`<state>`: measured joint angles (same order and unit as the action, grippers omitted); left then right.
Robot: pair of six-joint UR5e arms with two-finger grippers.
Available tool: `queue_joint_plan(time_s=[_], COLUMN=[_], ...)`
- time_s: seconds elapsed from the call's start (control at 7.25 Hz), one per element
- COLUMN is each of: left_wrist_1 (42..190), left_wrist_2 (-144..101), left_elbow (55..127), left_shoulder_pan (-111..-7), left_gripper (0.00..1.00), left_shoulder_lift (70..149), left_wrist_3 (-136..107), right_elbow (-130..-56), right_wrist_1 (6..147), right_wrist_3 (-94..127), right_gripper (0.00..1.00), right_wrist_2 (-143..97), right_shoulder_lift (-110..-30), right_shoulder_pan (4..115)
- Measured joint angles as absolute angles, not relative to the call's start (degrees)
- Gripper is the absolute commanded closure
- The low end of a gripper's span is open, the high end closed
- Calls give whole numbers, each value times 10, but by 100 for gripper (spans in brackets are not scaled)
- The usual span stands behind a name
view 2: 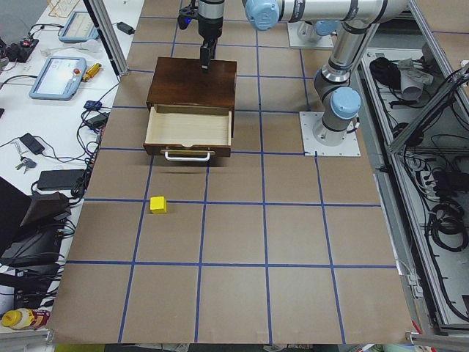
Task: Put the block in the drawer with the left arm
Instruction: 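Move the left gripper over the yellow cube beside the drawer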
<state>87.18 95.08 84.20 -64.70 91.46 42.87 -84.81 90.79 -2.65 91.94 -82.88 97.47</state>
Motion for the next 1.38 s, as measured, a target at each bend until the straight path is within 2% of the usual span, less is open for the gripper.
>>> queue_joint_plan(time_s=[0.41, 0.83, 1.38], left_wrist_1=[864, 860, 791], left_wrist_2=[941, 939, 913], left_elbow=[776, 663, 616], left_shoulder_pan=[-523, -506, -506], left_gripper=[0, 0, 0], left_shoulder_lift=[993, 1122, 1253], left_wrist_3=[651, 846, 1060], right_elbow=[-848, -848, -848], right_wrist_1=[908, 908, 908], right_wrist_3=[-27, -27, -27], right_gripper=[0, 0, 0], right_wrist_2=[919, 919, 919], right_shoulder_lift=[-829, -829, -829], right_shoulder_pan=[975, 975, 975])
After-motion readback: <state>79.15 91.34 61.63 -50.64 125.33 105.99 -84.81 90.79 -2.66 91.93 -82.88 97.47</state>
